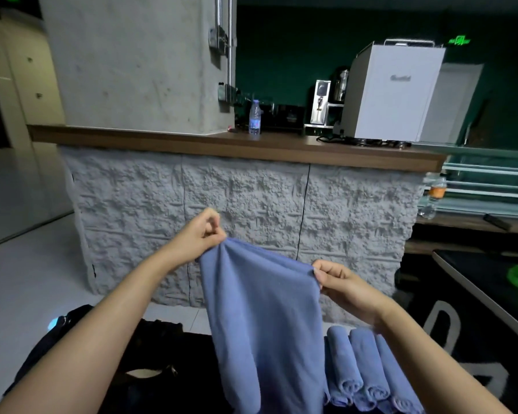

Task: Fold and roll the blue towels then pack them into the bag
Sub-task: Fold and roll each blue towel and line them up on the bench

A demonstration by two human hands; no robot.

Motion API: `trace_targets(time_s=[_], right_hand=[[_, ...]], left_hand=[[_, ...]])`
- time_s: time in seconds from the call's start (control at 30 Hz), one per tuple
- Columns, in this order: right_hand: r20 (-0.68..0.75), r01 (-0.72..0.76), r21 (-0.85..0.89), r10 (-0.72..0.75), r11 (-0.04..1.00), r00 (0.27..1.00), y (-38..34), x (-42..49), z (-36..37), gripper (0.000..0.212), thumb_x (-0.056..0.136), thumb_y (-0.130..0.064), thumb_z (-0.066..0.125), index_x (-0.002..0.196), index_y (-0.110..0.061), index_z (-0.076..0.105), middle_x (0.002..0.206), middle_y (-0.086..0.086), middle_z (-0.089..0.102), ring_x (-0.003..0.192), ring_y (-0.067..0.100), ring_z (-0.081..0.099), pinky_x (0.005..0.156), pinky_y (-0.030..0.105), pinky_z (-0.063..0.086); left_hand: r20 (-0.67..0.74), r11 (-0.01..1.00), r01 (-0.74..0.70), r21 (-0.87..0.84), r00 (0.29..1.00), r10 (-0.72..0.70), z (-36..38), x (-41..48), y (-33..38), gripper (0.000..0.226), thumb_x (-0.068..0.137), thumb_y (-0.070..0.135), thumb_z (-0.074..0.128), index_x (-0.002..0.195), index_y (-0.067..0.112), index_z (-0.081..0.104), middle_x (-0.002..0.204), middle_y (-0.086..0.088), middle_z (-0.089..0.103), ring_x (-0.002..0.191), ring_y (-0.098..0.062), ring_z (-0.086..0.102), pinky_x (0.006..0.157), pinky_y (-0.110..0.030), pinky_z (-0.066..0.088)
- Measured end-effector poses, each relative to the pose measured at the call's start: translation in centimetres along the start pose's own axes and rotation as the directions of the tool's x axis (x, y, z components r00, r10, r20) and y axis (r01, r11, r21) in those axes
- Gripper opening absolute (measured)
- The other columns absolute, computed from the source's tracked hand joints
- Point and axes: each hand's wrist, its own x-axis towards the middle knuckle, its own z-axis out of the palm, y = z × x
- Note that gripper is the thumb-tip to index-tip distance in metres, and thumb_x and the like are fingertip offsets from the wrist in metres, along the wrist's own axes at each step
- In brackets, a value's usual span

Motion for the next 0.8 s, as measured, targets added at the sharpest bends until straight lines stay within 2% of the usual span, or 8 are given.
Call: trace_targets(time_s=[0.1,0.2,0.3,0.4,0.5,0.6,0.7,0.8], right_hand=[[0.0,-0.006,-0.038,0.006,0.999,1.0,-1.6,-1.1,0.0,0.036,0.078,-0.049,0.071,0.074,-0.015,0.059,0.073,0.001,0.053,0.072,0.011,0.049,0.071,0.021,0.041],[-0.058,-0.004,-0.245,-0.01,0.969,0.998,-2.9,0.3,1.6,0.03,0.087,-0.036,0.065,0.08,-0.006,0.063,0.078,0.004,0.054,0.078,0.013,0.048,0.077,0.025,0.037],[-0.143,0.01,-0.347,-0.064,0.938,0.988,-3.4,2.7,4.2,0.007,0.086,-0.01,0.067,0.081,-0.005,0.066,0.076,0.007,0.058,0.074,0.013,0.049,0.071,0.022,0.038],[-0.266,0.033,-0.327,-0.125,0.944,0.956,-3.6,4.2,5.4,0.016,0.079,-0.001,0.072,0.072,-0.009,0.059,0.071,0.012,0.057,0.061,0.01,0.047,0.057,0.013,0.036],[-0.283,0.042,-0.328,-0.141,0.944,0.949,-3.8,4.3,5.1,0.017,0.079,-0.003,0.073,0.072,-0.011,0.059,0.071,0.014,0.059,0.06,0.01,0.048,0.055,0.012,0.037],[-0.253,0.046,-0.279,-0.12,0.959,0.96,-3.4,3.8,4.9,0.013,0.082,-0.005,0.069,0.075,-0.012,0.061,0.074,0.013,0.06,0.066,0.017,0.047,0.058,0.019,0.037],[-0.282,0.053,-0.251,-0.125,0.967,0.951,-2.6,3.6,4.6,0.011,0.083,-0.004,0.069,0.077,-0.011,0.063,0.078,0.017,0.062,0.073,0.021,0.049,0.06,0.021,0.039],[-0.297,0.027,-0.215,-0.092,0.976,0.95,-1.8,3.4,4.3,0.008,0.083,-0.005,0.069,0.079,-0.007,0.062,0.08,0.016,0.06,0.076,0.021,0.049,0.067,0.022,0.041]], left_hand=[[-0.174,0.975,0.179,0.131,0.973,-0.155,-0.9,0.2,-1.5,0.033,0.087,0.001,0.059,0.081,0.025,0.038,0.064,-0.006,0.055,0.06,-0.015,0.043,0.066,-0.031,0.037],[-0.256,0.967,0.253,0.031,0.937,-0.236,1.8,0.1,0.3,0.032,0.084,0.0,0.061,0.08,0.024,0.041,0.064,-0.005,0.058,0.055,-0.014,0.043,0.055,-0.027,0.035],[-0.146,0.949,0.257,-0.183,0.947,-0.285,5.9,-0.1,3.0,0.028,0.081,-0.001,0.065,0.082,0.019,0.047,0.069,-0.006,0.062,0.057,-0.015,0.049,0.055,-0.025,0.039],[-0.022,0.879,0.234,-0.415,0.964,-0.267,8.1,-0.8,4.6,0.016,0.087,0.009,0.064,0.086,0.014,0.049,0.078,-0.015,0.061,0.067,-0.018,0.051,0.06,-0.025,0.042],[0.005,0.864,0.193,-0.465,0.977,-0.215,8.1,-1.5,4.6,0.02,0.084,0.005,0.066,0.091,0.013,0.05,0.081,-0.01,0.065,0.064,-0.011,0.057,0.052,-0.015,0.044],[-0.013,0.887,0.164,-0.432,0.982,-0.188,8.1,-1.7,4.4,0.025,0.079,-0.005,0.067,0.088,0.012,0.052,0.081,-0.011,0.062,0.069,-0.013,0.058,0.056,-0.014,0.048],[-0.069,0.957,0.105,-0.27,0.989,-0.128,8.6,-1.6,4.5,0.028,0.077,-0.005,0.07,0.084,0.015,0.051,0.078,-0.008,0.062,0.072,-0.014,0.058,0.068,-0.021,0.051],[-0.146,0.994,0.025,-0.108,0.988,-0.04,9.3,-1.3,4.7,0.035,0.078,-0.003,0.067,0.079,0.02,0.041,0.073,-0.003,0.06,0.066,-0.012,0.055,0.064,-0.023,0.047]])
